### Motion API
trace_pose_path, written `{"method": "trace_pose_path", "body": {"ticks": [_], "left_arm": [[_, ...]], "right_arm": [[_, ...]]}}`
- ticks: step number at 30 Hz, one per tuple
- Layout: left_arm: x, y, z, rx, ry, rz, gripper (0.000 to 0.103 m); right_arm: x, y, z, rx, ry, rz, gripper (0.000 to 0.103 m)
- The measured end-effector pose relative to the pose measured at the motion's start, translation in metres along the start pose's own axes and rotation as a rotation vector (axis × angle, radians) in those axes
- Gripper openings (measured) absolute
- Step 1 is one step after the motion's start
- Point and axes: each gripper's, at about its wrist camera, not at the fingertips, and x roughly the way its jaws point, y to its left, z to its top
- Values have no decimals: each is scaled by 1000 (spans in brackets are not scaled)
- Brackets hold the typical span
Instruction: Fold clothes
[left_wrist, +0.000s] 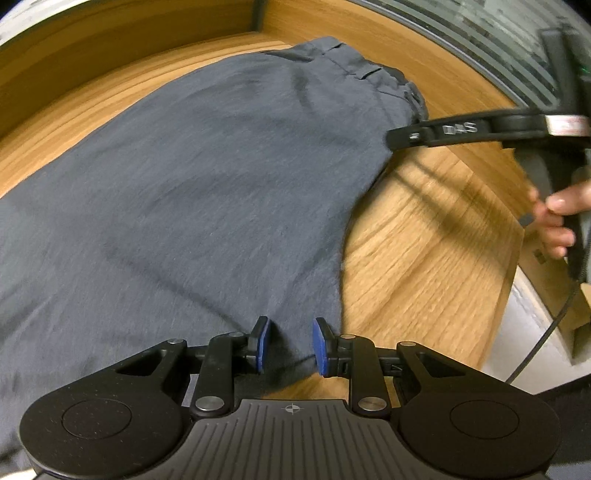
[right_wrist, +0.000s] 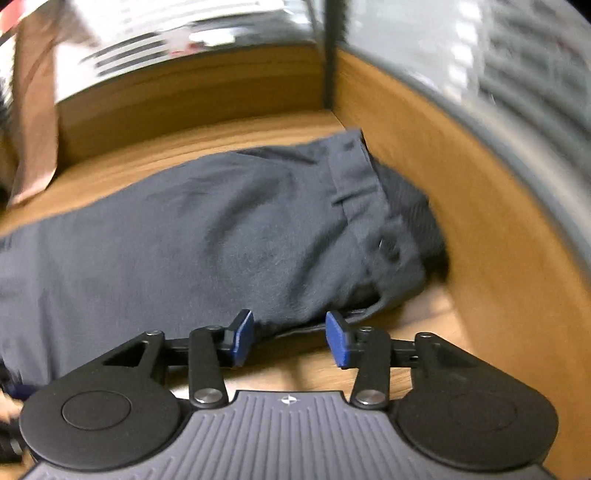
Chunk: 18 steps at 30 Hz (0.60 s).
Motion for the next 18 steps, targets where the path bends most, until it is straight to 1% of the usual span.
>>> {"method": "trace_pose_path", "body": {"ticks": [2, 3, 5, 7, 12, 14, 15, 18], "left_arm": [[-10, 9, -10, -38, -17, 4, 27], [-16, 13, -15, -53, -26, 13, 27], [-28, 21, -24, -82, -45, 34, 27], [-41, 34, -34, -125, -63, 61, 27], [-71, 80, -57, -272, -90, 140, 28], [-82, 99, -66, -336, -97, 173, 30], [-89, 109, -70, -372, -101, 190, 33], [-110, 140, -89, -489, -120, 237, 36]], "right_arm": [[-11, 3, 1, -50, 5, -4, 54], [-16, 6, 0, -75, 4, -5, 55], [-26, 14, -2, -126, 2, -6, 59], [-32, 25, -2, -155, -4, 7, 61], [-34, 56, -3, -178, -2, 89, 61], [-33, 74, -2, -205, 7, 111, 61], [-31, 84, -1, -217, 10, 123, 61], [-27, 117, 4, -258, 23, 162, 63]]}}
